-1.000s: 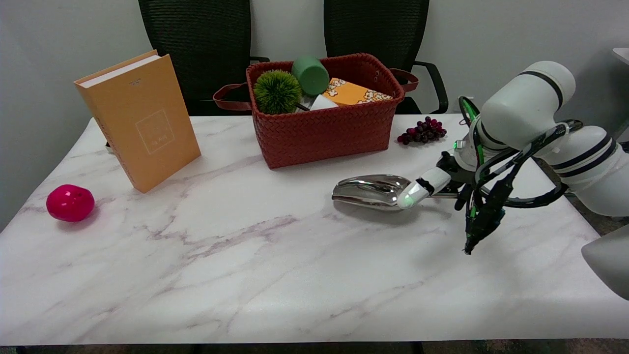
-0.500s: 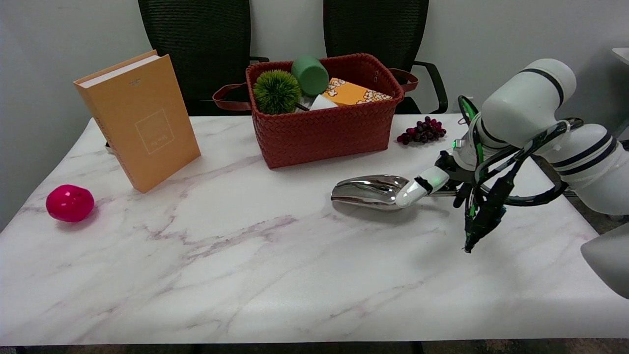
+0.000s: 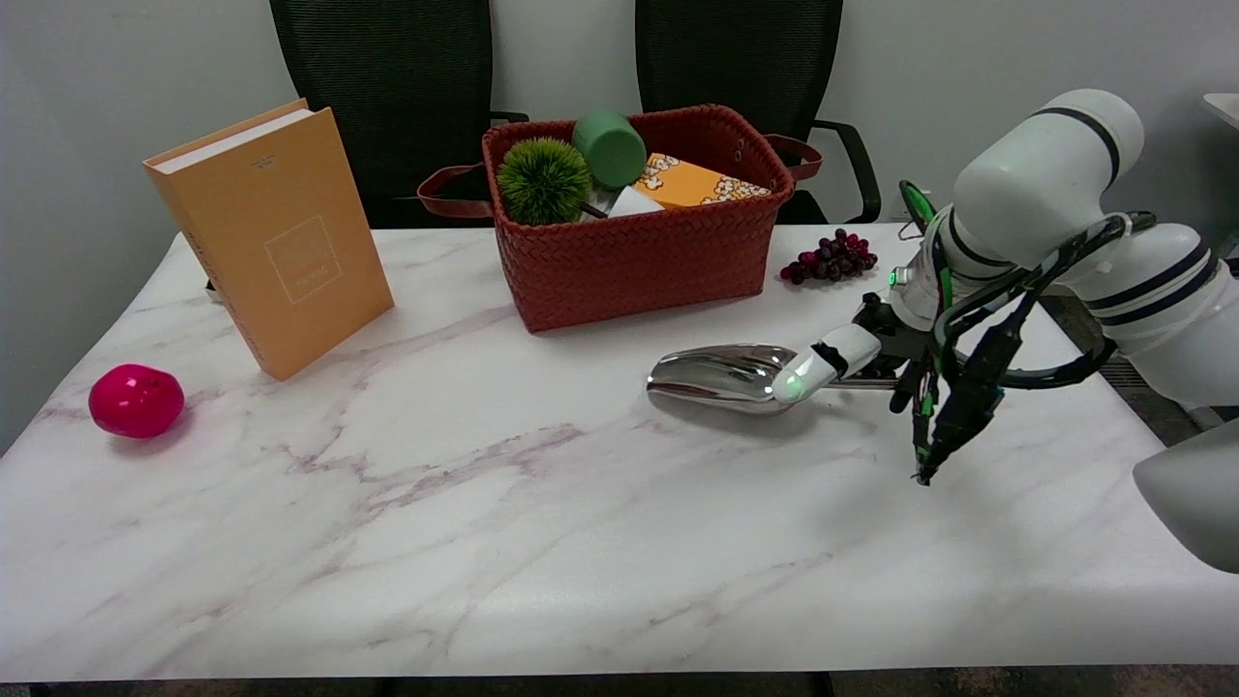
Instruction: Pick up the stainless steel scoop.
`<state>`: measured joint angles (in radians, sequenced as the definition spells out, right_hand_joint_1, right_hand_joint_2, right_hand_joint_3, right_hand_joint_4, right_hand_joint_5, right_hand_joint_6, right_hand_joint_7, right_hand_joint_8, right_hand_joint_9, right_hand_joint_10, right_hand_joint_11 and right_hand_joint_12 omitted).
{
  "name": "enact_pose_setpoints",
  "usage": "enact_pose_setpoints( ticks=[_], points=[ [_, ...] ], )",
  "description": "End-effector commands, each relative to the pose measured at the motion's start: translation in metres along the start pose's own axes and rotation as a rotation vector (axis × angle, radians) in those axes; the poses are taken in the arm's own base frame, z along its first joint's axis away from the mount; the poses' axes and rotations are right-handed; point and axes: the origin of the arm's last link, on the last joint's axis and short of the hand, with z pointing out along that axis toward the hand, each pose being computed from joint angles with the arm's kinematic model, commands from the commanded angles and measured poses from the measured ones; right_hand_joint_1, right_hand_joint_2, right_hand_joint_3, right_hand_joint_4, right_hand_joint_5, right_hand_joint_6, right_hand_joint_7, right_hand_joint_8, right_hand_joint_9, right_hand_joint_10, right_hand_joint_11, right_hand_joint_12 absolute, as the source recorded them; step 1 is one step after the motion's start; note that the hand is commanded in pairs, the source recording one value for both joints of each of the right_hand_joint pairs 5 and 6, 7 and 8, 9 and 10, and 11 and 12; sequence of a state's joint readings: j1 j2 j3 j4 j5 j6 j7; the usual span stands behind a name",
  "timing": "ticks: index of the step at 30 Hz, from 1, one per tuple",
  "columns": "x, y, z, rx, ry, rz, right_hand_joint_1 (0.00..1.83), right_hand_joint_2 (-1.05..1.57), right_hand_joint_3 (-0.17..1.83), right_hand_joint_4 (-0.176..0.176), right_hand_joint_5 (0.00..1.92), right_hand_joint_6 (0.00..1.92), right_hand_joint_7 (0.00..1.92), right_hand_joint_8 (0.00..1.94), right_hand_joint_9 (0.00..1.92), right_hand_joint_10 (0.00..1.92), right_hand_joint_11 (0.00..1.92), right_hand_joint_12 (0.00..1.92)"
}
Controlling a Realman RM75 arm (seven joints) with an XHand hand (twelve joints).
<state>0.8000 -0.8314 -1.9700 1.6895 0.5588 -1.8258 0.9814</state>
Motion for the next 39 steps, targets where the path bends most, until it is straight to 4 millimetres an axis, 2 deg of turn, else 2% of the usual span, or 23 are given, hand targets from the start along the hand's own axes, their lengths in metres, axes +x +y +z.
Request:
enact_pose_setpoints(
  ticks=[1,2,3,14,18,23,27,30,39],
  points=[
    [0.0023,-0.0093,-0.0081,0.039,-0.051,-0.007,0.96,-0.44,0.35,0.0,0.21,0.21,0.16,0.16,0.0,0.0,0.0,0.0],
    [0.0022,-0.0093,-0.0072,0.038,-0.06,-0.004,0.96,-0.44,0.36,0.0,0.21,0.21,0.28,0.28,0.0,0.0,0.0,0.0],
    [0.0024,-0.0091,-0.0066,0.037,-0.065,-0.001,0.96,-0.44,0.36,0.0,0.19,0.19,0.29,0.29,0.0,0.0,0.0,0.0],
    [0.0023,-0.0094,-0.0055,0.041,-0.068,0.002,0.96,-0.43,0.29,0.0,0.09,0.09,0.24,0.24,0.0,0.0,0.0,0.0],
    [0.0024,-0.0086,-0.0054,0.039,-0.067,0.002,0.96,-0.42,0.28,0.0,0.07,0.07,0.25,0.25,0.0,0.0,0.22,0.22],
    [0.0029,-0.0079,-0.0061,0.044,-0.067,0.006,0.96,-0.41,0.28,0.0,0.06,0.06,0.27,0.27,0.0,0.0,0.34,0.34],
    [0.0046,-0.0059,-0.008,0.049,-0.057,0.014,0.96,-0.41,0.27,0.0,0.06,0.06,0.27,0.27,0.0,0.0,0.54,0.54],
    [0.0041,-0.0058,-0.0076,0.049,-0.058,0.013,0.96,-0.41,0.27,0.0,0.04,0.04,0.27,0.27,0.0,0.0,0.61,0.61],
    [0.0047,-0.0044,-0.0069,0.05,-0.061,0.022,0.96,-0.41,0.28,0.0,0.02,0.02,0.27,0.27,0.0,0.0,0.63,0.63]
  ],
)
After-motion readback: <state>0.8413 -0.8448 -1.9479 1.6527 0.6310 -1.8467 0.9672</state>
